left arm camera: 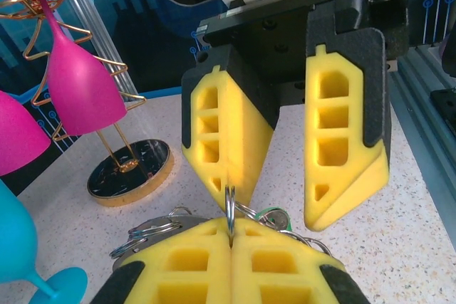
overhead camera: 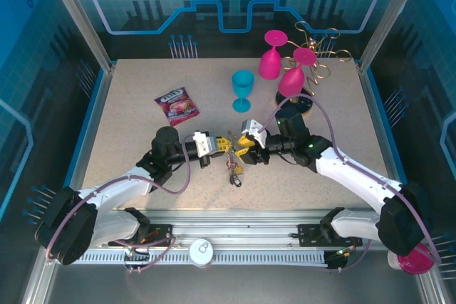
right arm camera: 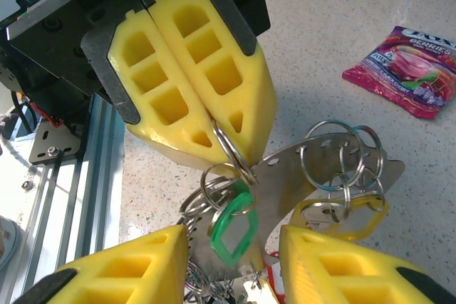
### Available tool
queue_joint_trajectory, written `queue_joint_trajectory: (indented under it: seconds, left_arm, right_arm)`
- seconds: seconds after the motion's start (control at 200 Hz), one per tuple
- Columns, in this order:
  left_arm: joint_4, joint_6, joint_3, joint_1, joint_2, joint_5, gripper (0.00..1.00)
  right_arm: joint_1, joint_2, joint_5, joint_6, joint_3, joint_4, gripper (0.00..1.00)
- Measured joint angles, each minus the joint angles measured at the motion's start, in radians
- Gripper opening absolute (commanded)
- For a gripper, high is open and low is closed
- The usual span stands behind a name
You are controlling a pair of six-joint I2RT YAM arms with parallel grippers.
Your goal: Put the keys on the keyring
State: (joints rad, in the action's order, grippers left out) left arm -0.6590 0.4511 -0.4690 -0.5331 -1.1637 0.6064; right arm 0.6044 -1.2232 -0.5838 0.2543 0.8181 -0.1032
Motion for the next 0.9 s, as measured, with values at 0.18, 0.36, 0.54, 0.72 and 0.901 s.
queue_joint_trajectory:
  seconds: [0.18,0.36,0.54,0.72,0.901]
  left_arm:
    - [-0.005,-0.008,0.000,0.000,0.000,0.001,0.00]
    - [-0.005,-0.008,0.000,0.000,0.000,0.004,0.00]
    - [-0.006,-0.008,0.000,0.000,0.000,0.014,0.00]
    - [-0.022,-0.024,0.001,0.000,0.000,0.017,0.00]
    - [-0.045,-0.066,0.001,0.000,0.000,0.019,0.00]
  right_arm:
    - [0.011,-0.013,0.006,0.000,0.000,0.016,0.29]
    - [0.011,-0.014,0.019,0.008,0.000,0.021,0.22]
    - [0.011,-0.014,0.032,0.011,0.000,0.027,0.15]
    - [0.011,-0.014,0.047,0.016,0.000,0.025,0.00]
    - [0.026,-0.036,0.071,0.051,0.048,-0.055,0.00]
